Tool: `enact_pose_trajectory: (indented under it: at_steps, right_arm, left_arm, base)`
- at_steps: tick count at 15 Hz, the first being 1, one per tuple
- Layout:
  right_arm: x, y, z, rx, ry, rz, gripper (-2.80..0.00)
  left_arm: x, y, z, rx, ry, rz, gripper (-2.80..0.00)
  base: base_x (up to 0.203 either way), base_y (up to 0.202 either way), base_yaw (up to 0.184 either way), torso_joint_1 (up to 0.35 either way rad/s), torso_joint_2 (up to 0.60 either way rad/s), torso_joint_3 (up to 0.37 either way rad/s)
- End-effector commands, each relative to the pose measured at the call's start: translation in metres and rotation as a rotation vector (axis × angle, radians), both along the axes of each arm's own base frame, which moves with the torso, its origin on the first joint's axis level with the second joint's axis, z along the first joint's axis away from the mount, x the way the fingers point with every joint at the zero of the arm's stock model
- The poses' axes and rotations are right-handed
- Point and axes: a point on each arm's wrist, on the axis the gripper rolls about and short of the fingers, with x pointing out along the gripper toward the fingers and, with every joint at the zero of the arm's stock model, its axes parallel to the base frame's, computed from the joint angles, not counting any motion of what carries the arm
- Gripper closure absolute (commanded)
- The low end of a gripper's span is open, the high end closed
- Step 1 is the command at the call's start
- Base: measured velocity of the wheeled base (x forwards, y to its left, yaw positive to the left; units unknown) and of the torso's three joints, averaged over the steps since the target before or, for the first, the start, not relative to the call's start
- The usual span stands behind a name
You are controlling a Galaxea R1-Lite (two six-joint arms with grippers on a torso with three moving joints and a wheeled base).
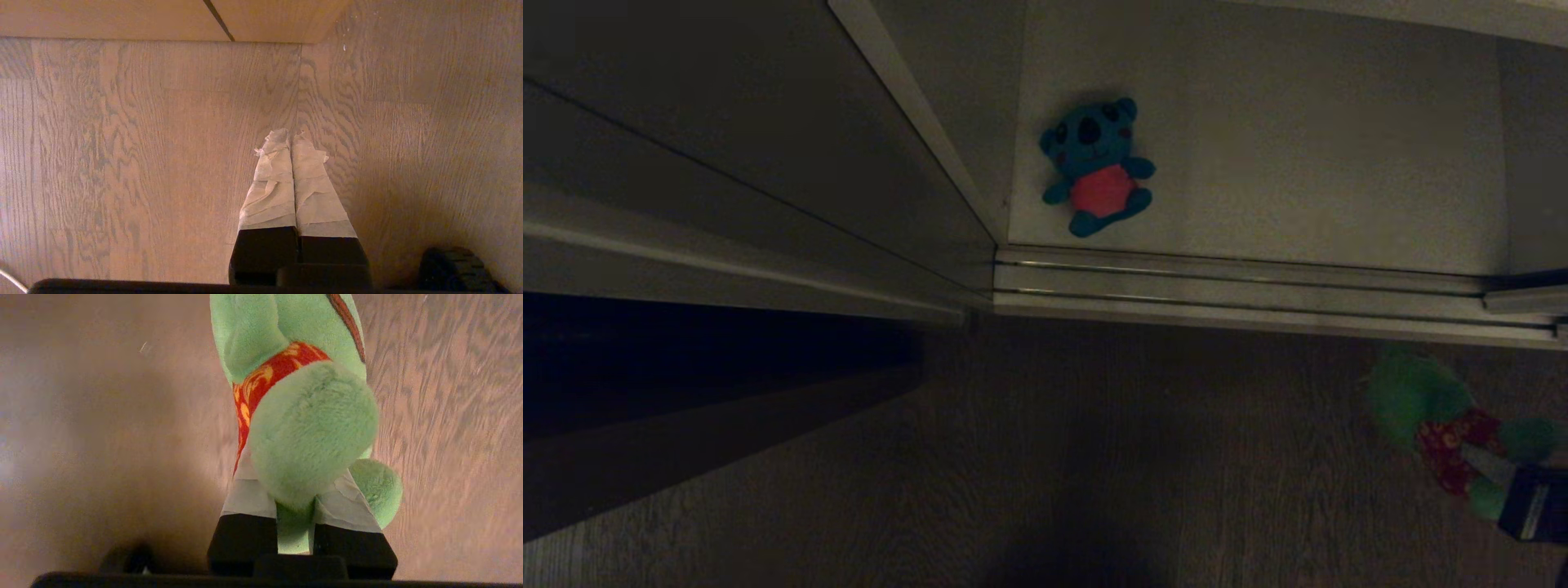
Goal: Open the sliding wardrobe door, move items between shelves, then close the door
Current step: Place the green doll on the lower shelf
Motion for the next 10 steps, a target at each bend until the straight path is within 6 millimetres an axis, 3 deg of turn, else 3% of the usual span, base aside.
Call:
enact_pose_trajectory:
  at_steps: [1, 3, 7, 10]
  right_arm:
    - [0.046, -0.008, -0.007, 0.002, 0.010, -0.034, 0.00]
    - [0.073, -0.018, 0.018, -0.005, -0.108, -0.070, 0.00]
    - [0.112, -0.031, 0.045, -0.021, -0.228, -0.110, 0.00]
    - [0.139, -0.035, 0.045, -0.028, -0.286, -0.113, 0.00]
  left_arm:
    - [0.000, 0.000, 0.000, 0.000, 0.000, 0.000, 0.00]
    - [0.000, 0.000, 0.000, 0.000, -0.001, 0.000, 0.00]
    - [0.000, 0.000, 0.000, 0.000, -0.001, 0.000, 0.00]
    - [0.000, 0.000, 0.000, 0.000, -0.001, 0.000, 0.00]
  base:
    - [0.000, 0.000, 0.000, 0.000, 0.00, 0.000]
    - [0.000, 0.000, 0.000, 0.000, 0.00, 0.000]
    - [0.000, 0.000, 0.000, 0.000, 0.00, 0.000]
    - [0.000, 0.000, 0.000, 0.000, 0.00, 0.000]
